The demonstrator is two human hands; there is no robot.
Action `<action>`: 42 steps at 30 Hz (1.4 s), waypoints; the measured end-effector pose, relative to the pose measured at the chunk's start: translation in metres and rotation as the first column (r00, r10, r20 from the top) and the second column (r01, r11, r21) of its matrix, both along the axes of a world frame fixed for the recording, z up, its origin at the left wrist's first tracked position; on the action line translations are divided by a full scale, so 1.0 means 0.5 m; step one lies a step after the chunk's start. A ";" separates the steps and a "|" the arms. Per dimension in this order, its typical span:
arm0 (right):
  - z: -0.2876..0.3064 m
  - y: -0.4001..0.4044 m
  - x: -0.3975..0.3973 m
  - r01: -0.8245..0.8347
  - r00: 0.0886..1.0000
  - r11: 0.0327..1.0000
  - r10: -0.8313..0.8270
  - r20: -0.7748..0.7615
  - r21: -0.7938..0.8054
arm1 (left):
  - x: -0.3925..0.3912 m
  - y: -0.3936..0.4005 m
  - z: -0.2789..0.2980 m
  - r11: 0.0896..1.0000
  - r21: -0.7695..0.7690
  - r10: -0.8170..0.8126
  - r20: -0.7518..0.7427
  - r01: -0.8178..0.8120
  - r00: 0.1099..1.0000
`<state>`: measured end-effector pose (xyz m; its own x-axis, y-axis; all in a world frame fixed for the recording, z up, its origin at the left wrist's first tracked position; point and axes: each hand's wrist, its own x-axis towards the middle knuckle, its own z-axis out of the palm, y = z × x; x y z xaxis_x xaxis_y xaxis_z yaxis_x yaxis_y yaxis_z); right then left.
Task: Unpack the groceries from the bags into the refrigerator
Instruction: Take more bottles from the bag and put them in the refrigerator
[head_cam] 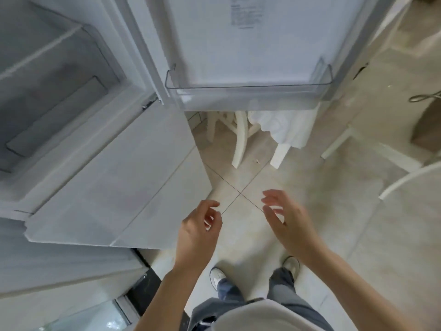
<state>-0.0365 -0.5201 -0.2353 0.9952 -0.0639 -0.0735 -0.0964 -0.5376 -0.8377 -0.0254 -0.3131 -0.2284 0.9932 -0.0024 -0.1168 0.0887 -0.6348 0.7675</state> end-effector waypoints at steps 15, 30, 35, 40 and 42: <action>-0.025 -0.549 -0.137 0.367 0.919 0.926 -0.376 -0.122 -0.090 | 0.051 -0.633 -0.037 0.865 0.008 -0.502 0.042 0.502 0.864; -0.032 -0.845 0.167 0.327 0.921 0.930 -0.354 -0.165 -0.171 | 0.360 -0.855 -0.086 0.852 0.067 -0.517 -0.040 0.519 0.855; -0.013 -0.912 0.349 0.221 0.955 0.945 -0.259 -0.141 -0.240 | 0.509 -0.924 -0.089 0.837 0.073 -0.539 -0.072 0.543 0.839; 0.002 -0.962 0.513 0.088 0.985 0.956 -0.126 -0.121 -0.278 | 0.646 -0.987 -0.085 0.859 0.066 -0.503 -0.071 0.508 0.861; 0.001 -0.983 0.570 0.064 0.989 0.958 -0.099 -0.113 -0.279 | 0.690 -1.008 -0.080 0.878 0.057 -0.470 -0.072 0.474 0.880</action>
